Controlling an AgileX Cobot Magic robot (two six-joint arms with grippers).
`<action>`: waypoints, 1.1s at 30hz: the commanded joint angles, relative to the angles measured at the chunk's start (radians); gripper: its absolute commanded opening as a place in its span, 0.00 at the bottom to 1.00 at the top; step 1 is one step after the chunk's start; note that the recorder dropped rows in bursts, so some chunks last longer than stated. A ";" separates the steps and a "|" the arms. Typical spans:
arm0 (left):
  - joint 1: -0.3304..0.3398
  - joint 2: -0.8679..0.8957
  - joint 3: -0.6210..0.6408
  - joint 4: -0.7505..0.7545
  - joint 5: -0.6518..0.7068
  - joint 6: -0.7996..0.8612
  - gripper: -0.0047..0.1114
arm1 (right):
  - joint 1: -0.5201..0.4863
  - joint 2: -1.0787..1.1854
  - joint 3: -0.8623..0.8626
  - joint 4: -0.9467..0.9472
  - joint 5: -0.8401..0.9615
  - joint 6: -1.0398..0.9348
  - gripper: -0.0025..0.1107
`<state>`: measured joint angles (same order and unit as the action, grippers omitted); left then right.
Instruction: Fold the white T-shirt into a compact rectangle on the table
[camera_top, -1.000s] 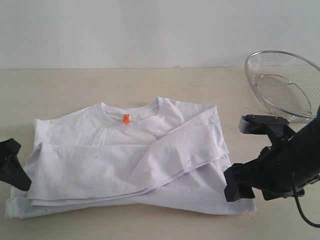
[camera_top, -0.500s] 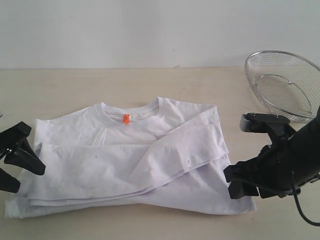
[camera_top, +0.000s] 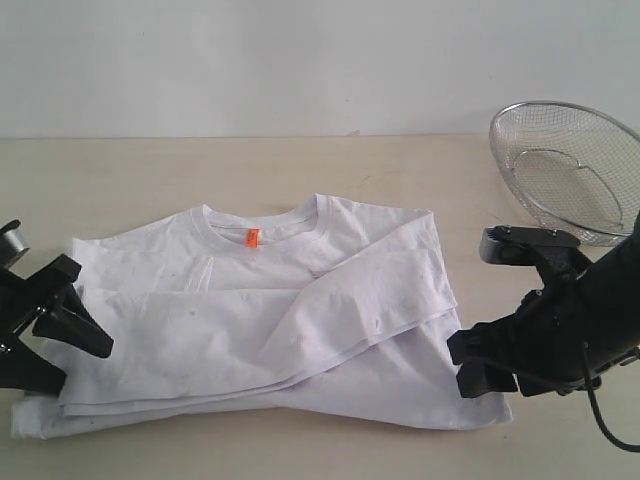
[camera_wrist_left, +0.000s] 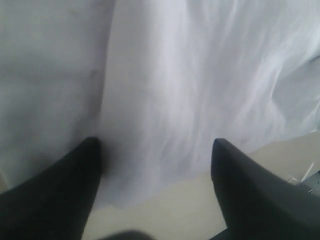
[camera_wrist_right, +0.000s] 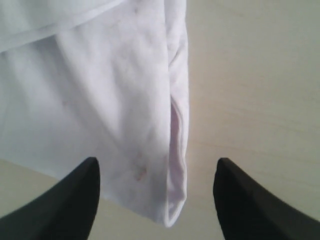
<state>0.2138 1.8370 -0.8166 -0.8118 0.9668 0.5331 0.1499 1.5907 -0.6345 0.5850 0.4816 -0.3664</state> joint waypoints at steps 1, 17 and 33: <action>-0.004 0.020 -0.006 -0.011 -0.007 0.012 0.53 | 0.000 -0.013 0.005 -0.004 -0.008 -0.003 0.53; -0.004 0.027 -0.004 -0.119 -0.003 0.074 0.08 | 0.000 -0.013 0.005 -0.004 -0.010 -0.005 0.53; -0.004 0.027 -0.127 -0.224 0.074 0.078 0.08 | 0.000 -0.115 -0.115 0.028 -0.060 0.019 0.51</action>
<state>0.2138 1.8622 -0.9375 -1.0255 1.0296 0.6117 0.1499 1.4696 -0.6828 0.6102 0.3955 -0.3480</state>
